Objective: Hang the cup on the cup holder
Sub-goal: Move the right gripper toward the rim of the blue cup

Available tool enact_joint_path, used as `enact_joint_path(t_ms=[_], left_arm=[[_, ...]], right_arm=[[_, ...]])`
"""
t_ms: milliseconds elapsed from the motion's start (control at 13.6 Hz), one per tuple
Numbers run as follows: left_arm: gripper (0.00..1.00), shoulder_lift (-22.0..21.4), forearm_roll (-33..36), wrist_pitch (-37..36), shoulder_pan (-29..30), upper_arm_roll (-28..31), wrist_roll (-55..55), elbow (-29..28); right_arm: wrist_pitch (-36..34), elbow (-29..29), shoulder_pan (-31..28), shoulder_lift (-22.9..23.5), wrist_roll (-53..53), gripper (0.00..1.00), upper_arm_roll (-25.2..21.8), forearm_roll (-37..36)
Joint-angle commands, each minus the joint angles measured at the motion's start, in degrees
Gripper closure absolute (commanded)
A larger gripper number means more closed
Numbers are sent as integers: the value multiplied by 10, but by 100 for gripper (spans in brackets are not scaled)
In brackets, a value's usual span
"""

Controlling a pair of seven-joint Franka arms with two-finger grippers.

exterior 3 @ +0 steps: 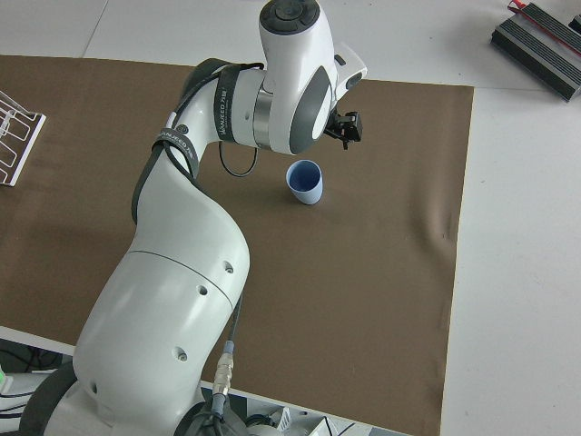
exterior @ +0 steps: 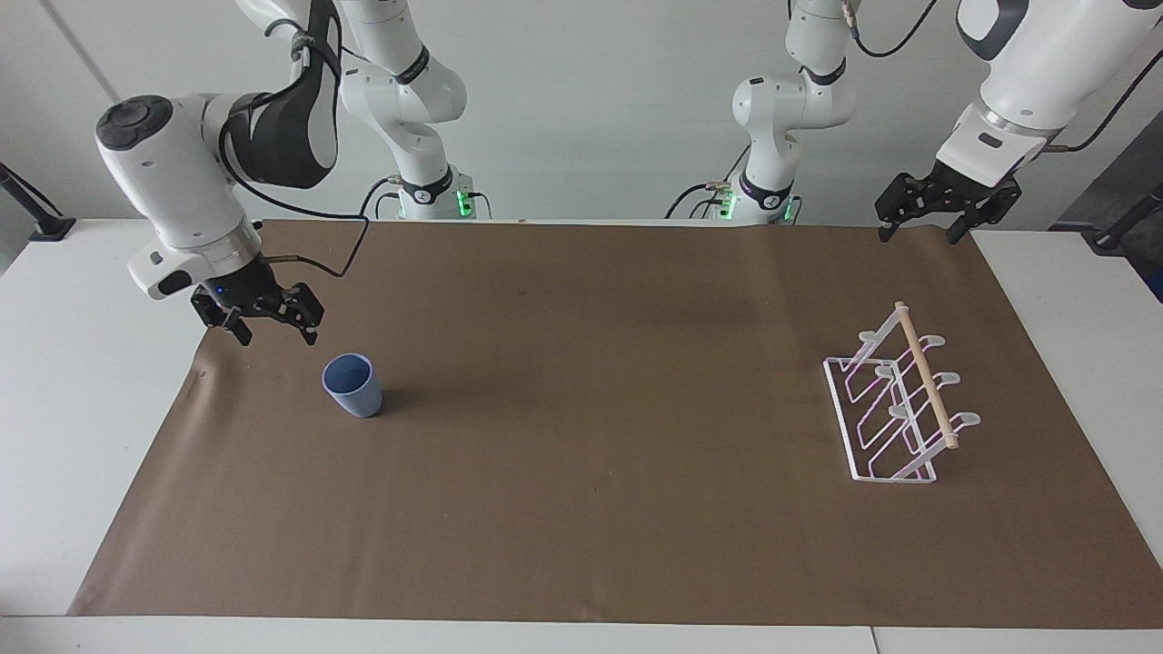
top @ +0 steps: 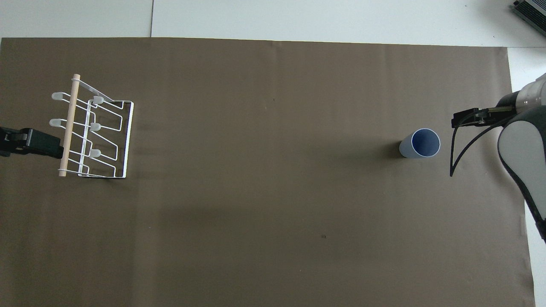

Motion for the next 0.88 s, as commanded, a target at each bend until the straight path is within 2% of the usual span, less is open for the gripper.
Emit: enact_joint_path(t_ms=[0, 220, 367, 808], left_arm=[[0, -14, 11, 11, 3, -2, 2, -17], [0, -14, 11, 11, 3, -2, 2, -17], [0, -13, 11, 11, 3, -2, 2, -17], [0, -14, 11, 11, 3, -2, 2, -17]], right_arm=[[43, -19, -5, 16, -21, 0, 4, 15], [91, -83, -5, 11, -24, 0, 4, 15], [97, -107, 0, 7, -26, 0, 4, 15], [121, -125, 1, 13, -42, 0, 4, 15]])
